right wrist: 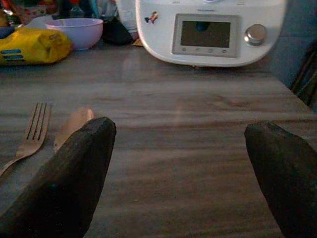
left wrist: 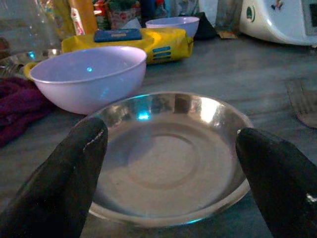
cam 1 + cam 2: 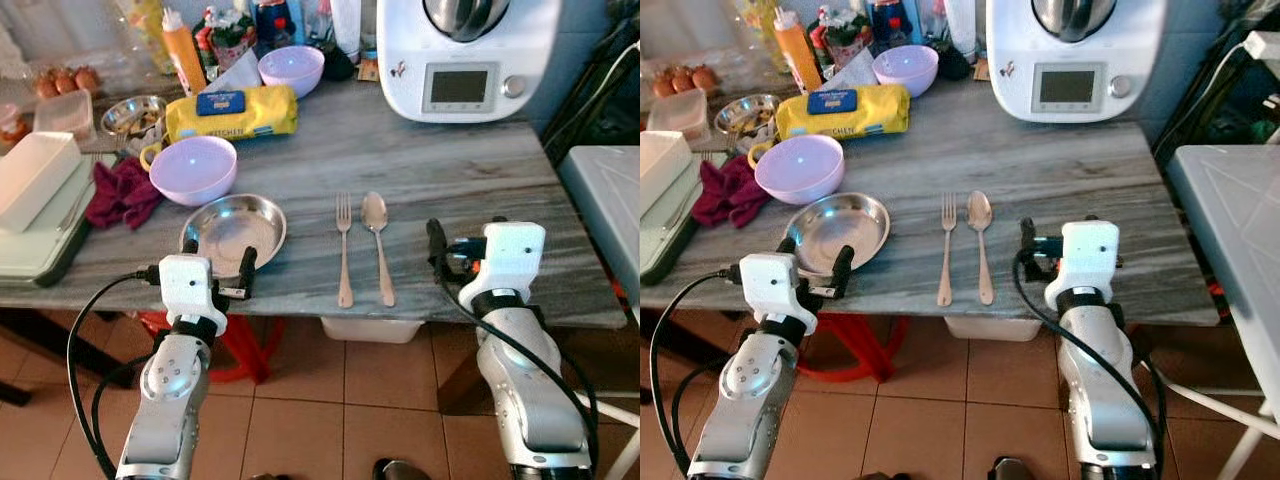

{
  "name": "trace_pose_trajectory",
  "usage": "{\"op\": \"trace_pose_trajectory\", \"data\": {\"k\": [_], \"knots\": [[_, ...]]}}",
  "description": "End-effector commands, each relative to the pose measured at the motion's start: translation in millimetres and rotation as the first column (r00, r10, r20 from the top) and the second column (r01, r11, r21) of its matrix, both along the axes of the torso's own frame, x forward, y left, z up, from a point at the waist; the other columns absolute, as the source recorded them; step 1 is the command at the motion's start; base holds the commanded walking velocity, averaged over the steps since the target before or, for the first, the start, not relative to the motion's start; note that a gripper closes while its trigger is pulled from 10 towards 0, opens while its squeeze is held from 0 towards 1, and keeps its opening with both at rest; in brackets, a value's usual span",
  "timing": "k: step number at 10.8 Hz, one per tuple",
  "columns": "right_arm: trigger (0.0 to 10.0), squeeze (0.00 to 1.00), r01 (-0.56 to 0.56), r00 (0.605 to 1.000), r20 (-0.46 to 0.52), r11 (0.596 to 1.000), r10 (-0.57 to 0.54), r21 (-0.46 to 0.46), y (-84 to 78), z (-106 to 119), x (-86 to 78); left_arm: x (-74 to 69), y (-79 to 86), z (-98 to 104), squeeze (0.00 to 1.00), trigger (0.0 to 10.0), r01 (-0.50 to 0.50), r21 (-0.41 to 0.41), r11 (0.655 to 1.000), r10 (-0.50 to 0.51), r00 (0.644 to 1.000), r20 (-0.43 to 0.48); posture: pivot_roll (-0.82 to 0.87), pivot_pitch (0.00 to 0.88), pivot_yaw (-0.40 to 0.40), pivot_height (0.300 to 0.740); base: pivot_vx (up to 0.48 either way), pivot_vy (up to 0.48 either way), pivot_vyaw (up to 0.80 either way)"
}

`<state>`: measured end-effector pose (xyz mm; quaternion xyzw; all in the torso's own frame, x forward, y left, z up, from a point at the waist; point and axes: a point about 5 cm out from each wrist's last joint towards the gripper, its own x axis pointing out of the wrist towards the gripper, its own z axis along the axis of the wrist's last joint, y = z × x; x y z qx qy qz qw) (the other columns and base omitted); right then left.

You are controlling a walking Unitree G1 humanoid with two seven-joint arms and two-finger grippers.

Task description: Setting the table

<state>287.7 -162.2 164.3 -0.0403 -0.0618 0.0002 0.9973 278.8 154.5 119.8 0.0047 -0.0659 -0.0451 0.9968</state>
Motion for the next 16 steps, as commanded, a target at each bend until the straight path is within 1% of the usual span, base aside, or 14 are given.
{"op": "trace_pose_trajectory", "data": {"k": [1, 2, 4, 5, 7, 8, 9, 10, 12, 13, 14, 15, 16], "knots": [[10.0, 0.0, -0.018, 1.0, -0.013, 0.999, 0.019, 0.026, 2.7, -3, -1.0, -1.8, 3.5, -1, 0.0, 10.0, -0.019, 0.009, 1.0, 0.019, 1.0, -0.01, -0.07, 0.131, 0.083, 0.74, 0.0, 0.0, 0.0], [10.0, 0.0, -0.037, 0.999, -0.037, 0.997, 0.04, 0.066, 3.0, -6, -0.5, -1.9, 3.2, -2, 0.0, 10.0, -0.021, 0.01, 1.0, 0.021, 1.0, -0.012, -0.07, 0.131, 0.083, 0.74, 0.0, 0.0, 0.0], [10.0, 0.0, -0.013, 0.998, -0.055, 0.999, 0.016, 0.049, 2.1, -9, 0.1, -2.5, 2.2, -3, 0.0, 10.0, -0.024, 0.009, 1.0, 0.024, 0.999, -0.021, -0.07, 0.135, 0.082, 0.74, -0.261, 0.0, 0.0], [10.0, 0.0, -0.003, 0.999, -0.041, 0.999, 0.004, 0.035, 2.3, -9, 0.2, -2.5, 2.0, -3, 0.0, 10.0, -0.026, 0.009, 1.0, 0.026, 0.999, -0.024, -0.07, 0.136, 0.083, 0.74, -0.3, 0.0, 0.0], [10.0, 0.0, -0.015, 1.0, -0.021, 0.998, 0.016, 0.065, 0.9, -8, 0.5, -1.9, 1.9, -3, 0.0, 10.0, -0.026, 0.008, 1.0, 0.026, 0.999, -0.026, -0.07, 0.137, 0.085, 0.74, -0.317, 0.0, 0.0], [10.0, 0.0, 0.005, 1.0, -0.021, 0.996, -0.003, 0.087, -1.0, -8, 1.7, -1.7, 2.0, -3, 0.0, 10.0, -0.028, 0.009, 1.0, 0.028, 0.999, -0.028, -0.07, 0.137, 0.085, 0.74, -0.345, 0.0, 0.0], [10.0, 0.0, -0.005, 1.0, -0.022, 0.997, 0.006, 0.078, 1.1, -8, 1.1, -1.8, 2.0, -3, 0.0, 10.0, -0.028, 0.009, 1.0, 0.028, 0.999, -0.029, -0.07, 0.137, 0.085, 0.74, -0.345, 0.0, 0.0], [10.0, 0.0, -0.03, 0.999, -0.022, 0.995, 0.032, 0.093, 4.5, -9, 0.5, -1.6, 1.9, -3, 0.0, 10.0, -0.028, 0.009, 1.0, 0.028, 0.999, -0.03, -0.07, 0.135, 0.086, 0.74, -0.345, 0.0, 0.0], [10.0, 0.0, -0.032, 0.999, -0.017, 0.997, 0.034, 0.073, 4.7, -9, 0.0, -2.1, 1.9, -3, 0.0, 10.0, -0.027, 0.008, 1.0, 0.027, 0.999, -0.032, -0.07, 0.137, 0.086, 0.74, -0.347, 0.0, 0.0], [10.0, 0.0, -0.021, 0.999, -0.024, 0.999, 0.022, 0.05, 3.3, -10, 0.2, -2.3, 1.1, -4, 0.0, 10.0, -0.025, 0.006, 1.0, 0.025, 0.999, -0.034, -0.07, 0.14, 0.085, 0.74, -0.341, 0.0, 0.0], [10.0, 0.0, -0.011, 0.999, -0.043, 0.999, 0.013, 0.047, 2.0, -13, 0.3, -3.0, 0.0, -5, 0.0, 10.0, -0.022, 0.005, 1.0, 0.023, 0.999, -0.038, -0.08, 0.145, 0.083, 0.74, -0.337, 0.0, 0.0], [10.0, 0.0, -0.013, 0.999, -0.045, 1.0, 0.013, 0.013, 2.0, -14, 0.0, -3.3, -0.5, -5, 0.0, 10.0, -0.021, 0.004, 1.0, 0.021, 0.999, -0.04, -0.08, 0.148, 0.083, 0.74, -0.341, 0.0, 0.0], [10.0, 0.0, 0.006, 0.999, -0.033, 0.999, -0.005, 0.034, 1.2, -15, 0.0, -3.5, -0.6, -6, 0.0, 10.0, -0.019, 0.007, 1.0, 0.019, 0.999, -0.041, -0.08, 0.151, 0.083, 0.74, -0.319, 0.0, 0.0]]}}
